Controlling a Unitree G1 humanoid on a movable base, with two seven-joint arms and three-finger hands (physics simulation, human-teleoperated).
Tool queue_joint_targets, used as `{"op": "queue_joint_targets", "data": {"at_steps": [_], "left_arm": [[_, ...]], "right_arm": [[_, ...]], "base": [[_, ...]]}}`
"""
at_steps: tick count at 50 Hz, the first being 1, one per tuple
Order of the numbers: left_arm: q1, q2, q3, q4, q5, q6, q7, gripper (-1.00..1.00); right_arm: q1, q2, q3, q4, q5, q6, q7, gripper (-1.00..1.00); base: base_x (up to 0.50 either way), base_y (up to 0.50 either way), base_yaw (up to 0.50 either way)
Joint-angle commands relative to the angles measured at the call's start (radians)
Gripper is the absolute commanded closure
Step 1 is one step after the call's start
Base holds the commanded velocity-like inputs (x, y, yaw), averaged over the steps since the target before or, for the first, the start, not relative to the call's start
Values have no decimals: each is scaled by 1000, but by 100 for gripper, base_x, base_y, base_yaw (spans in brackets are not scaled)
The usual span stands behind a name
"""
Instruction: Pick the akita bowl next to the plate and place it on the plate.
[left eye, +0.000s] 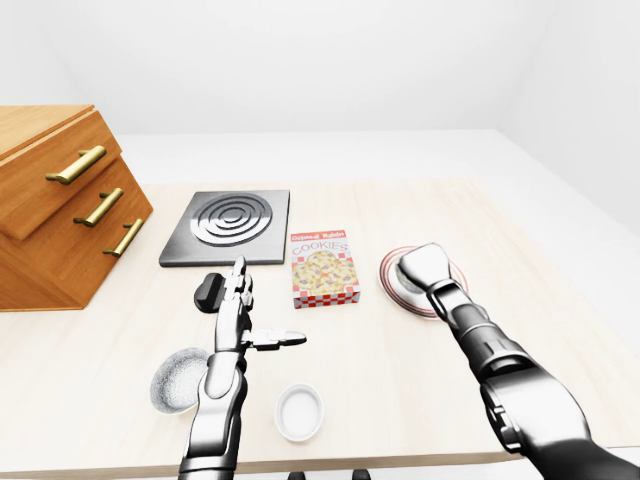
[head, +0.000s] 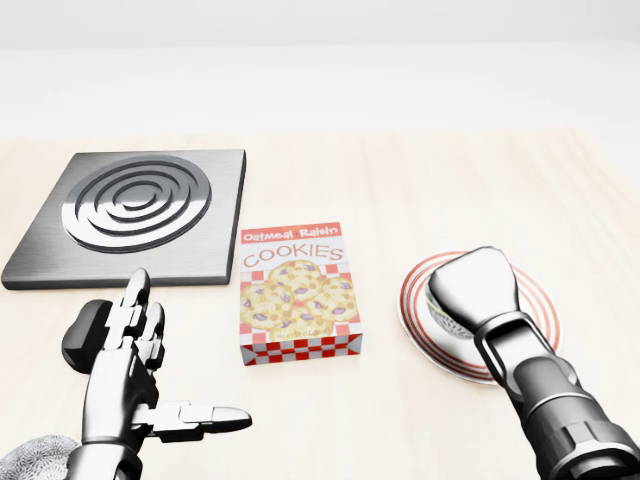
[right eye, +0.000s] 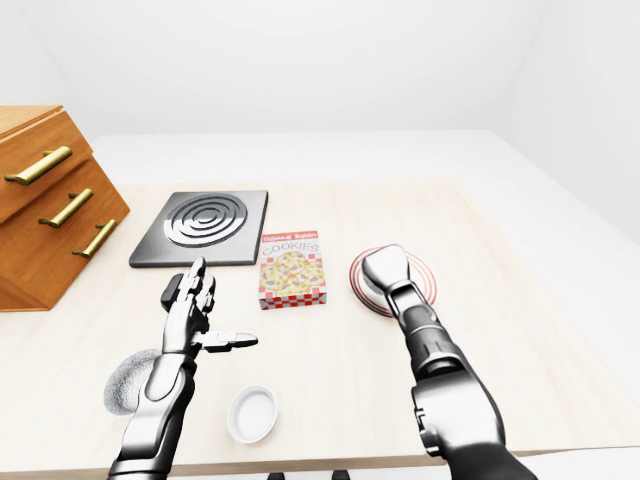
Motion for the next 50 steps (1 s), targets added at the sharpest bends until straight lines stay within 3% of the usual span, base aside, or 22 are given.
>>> {"op": "queue_joint_targets", "data": {"at_steps": [1, 9, 13, 20, 30, 36, 50], "left_arm": [[0, 0, 1, 7, -1, -8, -2, -100], [2, -1, -3, -10, 1, 7, 1, -100], [1, -1, -2, 8, 1, -10, -1, -100], [6, -3, -5, -16, 3, 11, 3, -100], [6, -3, -6, -19, 3, 14, 5, -100], [3, -2, -4, -7, 1, 4, 3, -100], [4, -2, -4, -20, 1, 16, 4, -100]], "right_arm": [[-42, -11, -8, 48, 45, 0, 0, 100], [-61, -23, -11, 87, 64, 0, 0, 100], [-69, -31, -16, 90, 75, 0, 0, 100], [-88, -69, -34, 100, 112, 0, 0, 100], [-73, -57, -21, 114, 110, 0, 0, 100], [-75, -49, -18, 130, 107, 0, 0, 100], [-65, -33, -18, 152, 106, 0, 0, 100]], "base": [[0, 0, 0], [0, 0, 0], [0, 0, 0], [0, 0, 0], [0, 0, 0], [0, 0, 0], [0, 0, 0]]}}
